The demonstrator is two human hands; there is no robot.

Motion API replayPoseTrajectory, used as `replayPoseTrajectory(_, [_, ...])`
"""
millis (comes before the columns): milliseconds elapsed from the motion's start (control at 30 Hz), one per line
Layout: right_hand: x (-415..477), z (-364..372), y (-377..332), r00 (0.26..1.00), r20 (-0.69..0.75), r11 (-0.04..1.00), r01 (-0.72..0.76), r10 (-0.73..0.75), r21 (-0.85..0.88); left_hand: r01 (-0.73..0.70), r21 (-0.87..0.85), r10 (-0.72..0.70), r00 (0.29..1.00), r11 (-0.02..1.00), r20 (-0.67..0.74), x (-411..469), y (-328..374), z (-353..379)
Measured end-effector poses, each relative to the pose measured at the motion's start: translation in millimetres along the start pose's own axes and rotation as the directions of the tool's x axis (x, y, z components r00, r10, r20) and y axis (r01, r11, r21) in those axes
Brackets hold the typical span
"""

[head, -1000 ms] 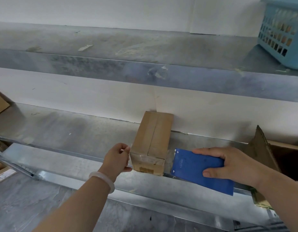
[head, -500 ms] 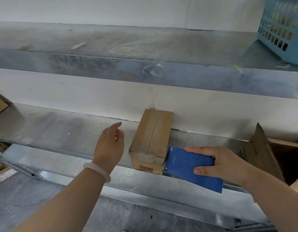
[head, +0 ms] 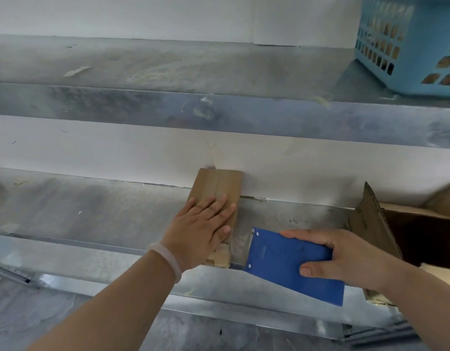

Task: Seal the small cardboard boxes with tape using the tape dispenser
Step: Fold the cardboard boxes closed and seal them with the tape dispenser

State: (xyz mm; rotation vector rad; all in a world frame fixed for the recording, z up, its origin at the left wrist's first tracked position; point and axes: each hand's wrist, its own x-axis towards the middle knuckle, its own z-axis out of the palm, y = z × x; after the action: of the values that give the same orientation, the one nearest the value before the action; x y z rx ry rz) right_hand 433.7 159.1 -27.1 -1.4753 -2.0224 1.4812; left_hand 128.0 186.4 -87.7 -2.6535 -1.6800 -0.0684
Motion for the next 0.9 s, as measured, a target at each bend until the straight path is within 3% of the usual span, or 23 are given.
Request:
replayPoseTrajectory(233, [-11.6,-13.5,-1.2,0.998,0.011,0.998,-0.057,0.057,-0.038,0.005,-0.03,-0.006,0.999,1.0,-0.039,-0.2,0.2,1.0])
replayPoseTrajectory(467, [13.9,32.6,-25.9,0.985,-0.166,0.881,-0.114,0.041,-0.459,0.01,-0.016,-0.011,0.999,1.0,-0.032,0.7,2.2,0.8])
replayPoseTrajectory(667, [21.8,66.4,-38.2,0.961,-0.278,0.856,-0.142,-0.002,-0.497,0.019,0.039,-0.019,1.0,0.999,-0.019,-0.5,0.8,0.8])
replayPoseTrajectory(900, [35.9,49.1,-50.2,0.983,-0.174,0.867,-0.135,0.057,-0.479,0.016,0.002,-0.016,0.999,1.0,-0.047,0.8,2.5,4.2])
